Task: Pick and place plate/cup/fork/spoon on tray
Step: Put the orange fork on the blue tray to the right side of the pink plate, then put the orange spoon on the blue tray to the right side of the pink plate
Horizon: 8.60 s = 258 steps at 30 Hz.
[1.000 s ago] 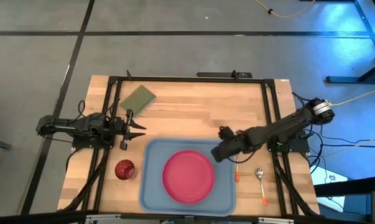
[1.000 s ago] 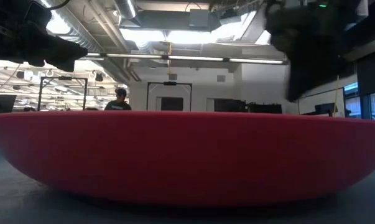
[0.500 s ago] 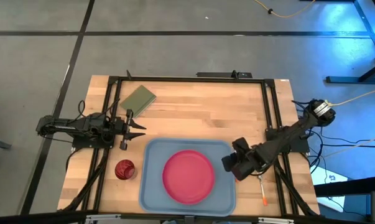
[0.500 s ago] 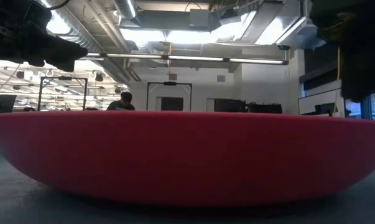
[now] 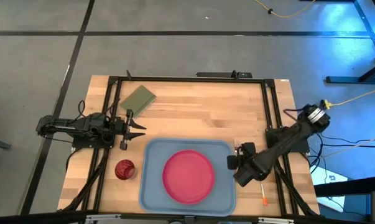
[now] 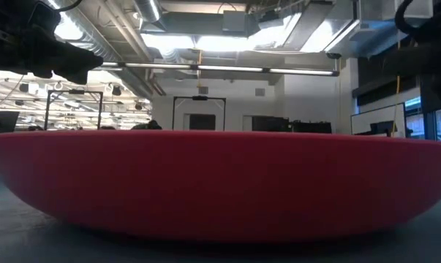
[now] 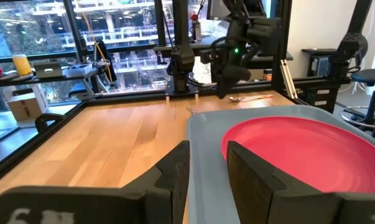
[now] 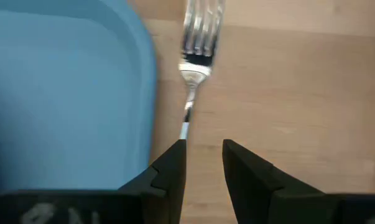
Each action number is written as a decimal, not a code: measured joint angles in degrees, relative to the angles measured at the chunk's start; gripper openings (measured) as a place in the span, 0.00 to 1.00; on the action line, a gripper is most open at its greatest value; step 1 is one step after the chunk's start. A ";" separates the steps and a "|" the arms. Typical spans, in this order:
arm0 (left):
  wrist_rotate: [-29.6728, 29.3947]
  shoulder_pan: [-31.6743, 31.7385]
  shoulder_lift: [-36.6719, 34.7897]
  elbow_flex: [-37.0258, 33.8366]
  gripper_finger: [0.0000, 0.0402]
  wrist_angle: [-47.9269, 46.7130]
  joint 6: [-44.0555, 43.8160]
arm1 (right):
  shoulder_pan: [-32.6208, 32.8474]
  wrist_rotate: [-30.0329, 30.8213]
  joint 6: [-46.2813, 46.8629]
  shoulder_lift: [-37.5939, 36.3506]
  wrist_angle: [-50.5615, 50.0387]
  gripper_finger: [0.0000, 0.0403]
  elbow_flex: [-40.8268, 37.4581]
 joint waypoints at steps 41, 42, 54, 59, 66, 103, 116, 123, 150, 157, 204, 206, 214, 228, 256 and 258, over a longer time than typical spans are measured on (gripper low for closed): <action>0.01 -0.01 0.00 0.00 0.25 0.00 0.00 | -2.94 0.71 -5.78 3.68 15.03 0.23 -8.28; 0.01 0.01 -0.01 0.00 0.25 0.00 -0.02 | -2.94 0.63 -5.73 3.70 14.83 0.23 -8.27; -0.01 0.00 0.00 0.00 0.25 0.00 -0.01 | -2.96 0.80 -5.75 3.74 14.73 0.21 -8.35; 0.00 0.01 0.00 0.00 0.25 0.00 -0.02 | -2.96 0.88 -5.83 3.74 14.66 0.07 -8.44; 0.01 -0.01 0.00 0.00 0.25 0.00 0.00 | -2.96 0.95 -5.80 3.81 14.64 0.06 -8.09; 0.01 0.01 0.00 0.00 0.25 0.00 -0.02 | -2.80 -1.15 -5.34 13.18 17.32 0.03 10.05; -0.01 -0.01 0.00 0.00 0.25 0.00 0.00 | -1.30 -0.61 -3.99 13.93 11.26 0.08 13.35; -0.01 -0.01 0.00 0.00 0.25 0.00 -0.01 | -0.15 -1.05 0.74 13.98 12.47 0.09 11.21; -0.01 0.01 0.00 0.00 0.25 0.00 0.00 | -0.14 -1.09 -1.86 14.00 12.18 0.18 11.19; 0.01 -0.01 -0.01 0.00 0.25 0.00 0.00 | -0.18 -1.28 -3.00 13.97 9.79 0.21 11.34; -0.01 0.01 0.00 0.00 0.25 0.00 0.00 | 17.37 -21.26 11.98 11.05 -0.01 0.21 6.67; -0.01 0.00 -0.02 0.00 0.25 0.00 0.00 | 17.42 -22.09 12.00 11.05 0.01 0.21 6.36; 0.01 0.01 0.00 0.00 0.25 0.00 0.00 | 17.48 -22.02 11.95 11.05 4.84 0.21 2.90; -0.01 0.01 -0.01 0.00 0.25 0.00 -0.02 | 17.59 -18.31 10.51 10.80 7.78 0.18 0.20; 0.03 -0.01 -0.01 0.00 0.25 -0.01 0.00 | 7.35 10.44 -0.04 11.00 -9.77 0.02 17.15; 0.01 -0.01 0.00 0.00 0.25 0.00 0.00 | 4.59 10.78 -4.68 11.00 -5.14 0.02 16.88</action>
